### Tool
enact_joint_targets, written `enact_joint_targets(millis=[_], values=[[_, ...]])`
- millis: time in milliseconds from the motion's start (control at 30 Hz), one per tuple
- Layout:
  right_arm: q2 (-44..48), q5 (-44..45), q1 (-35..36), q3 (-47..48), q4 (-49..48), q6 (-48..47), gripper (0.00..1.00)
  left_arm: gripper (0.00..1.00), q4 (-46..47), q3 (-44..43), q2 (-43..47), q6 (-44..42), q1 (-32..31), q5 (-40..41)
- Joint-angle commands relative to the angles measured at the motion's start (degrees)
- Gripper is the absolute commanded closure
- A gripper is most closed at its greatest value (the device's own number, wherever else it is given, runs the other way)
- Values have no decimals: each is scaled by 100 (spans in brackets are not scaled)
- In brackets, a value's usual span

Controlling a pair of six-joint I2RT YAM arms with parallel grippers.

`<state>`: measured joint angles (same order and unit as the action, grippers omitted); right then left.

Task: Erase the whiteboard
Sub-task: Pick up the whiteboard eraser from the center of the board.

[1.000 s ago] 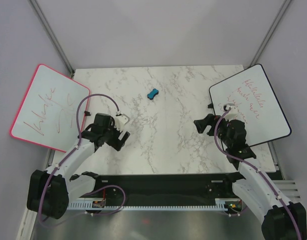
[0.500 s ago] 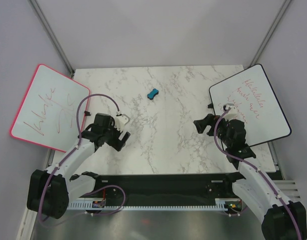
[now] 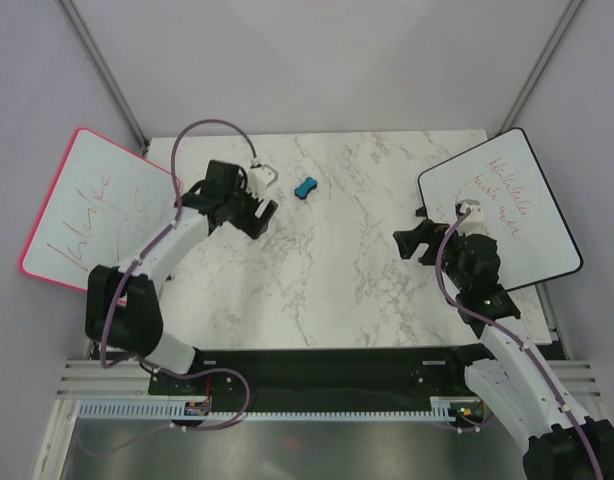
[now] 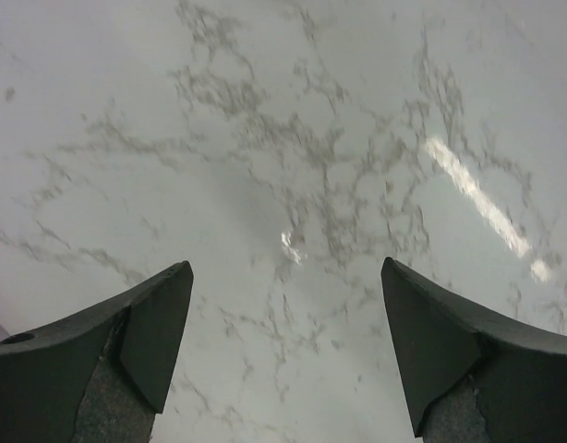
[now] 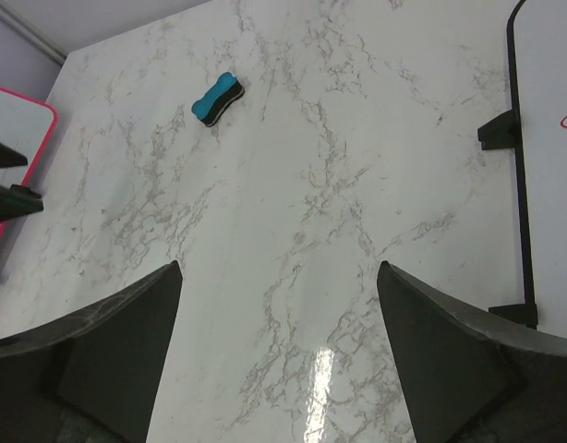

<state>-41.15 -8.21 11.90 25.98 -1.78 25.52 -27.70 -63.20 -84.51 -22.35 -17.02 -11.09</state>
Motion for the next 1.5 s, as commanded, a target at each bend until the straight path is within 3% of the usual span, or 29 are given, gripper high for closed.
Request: enact_joint_targets(millis=[0, 267, 533, 800, 1100, 1300, 1400, 1467], values=[[89, 214, 23, 250, 108, -20, 5, 10, 64, -1201, -1220, 117, -196, 19], [-34, 144, 23, 452, 319, -73, 5, 11, -385, -4302, -3588, 231, -451, -59], [-227, 56, 23, 672, 459, -117, 5, 10, -534, -6071, -5074, 529, -496, -147], [-17, 240, 31, 698, 670, -126, 5, 17, -798, -6732, -5980, 618, -513, -262], [-7, 390, 23, 751, 749, -214, 5, 32, -895, -6785, -6016, 530, -610, -438], [-148, 346, 23, 769, 750, -223, 5, 18, -798, -6820, -6007, 477, -619, -482], [-183, 320, 23, 777, 758, -214, 5, 19, -728, -6899, -6033, 477, -628, -403], [-175, 329, 23, 786, 749, -231, 5, 27, -702, -6916, -6016, 486, -627, -411]])
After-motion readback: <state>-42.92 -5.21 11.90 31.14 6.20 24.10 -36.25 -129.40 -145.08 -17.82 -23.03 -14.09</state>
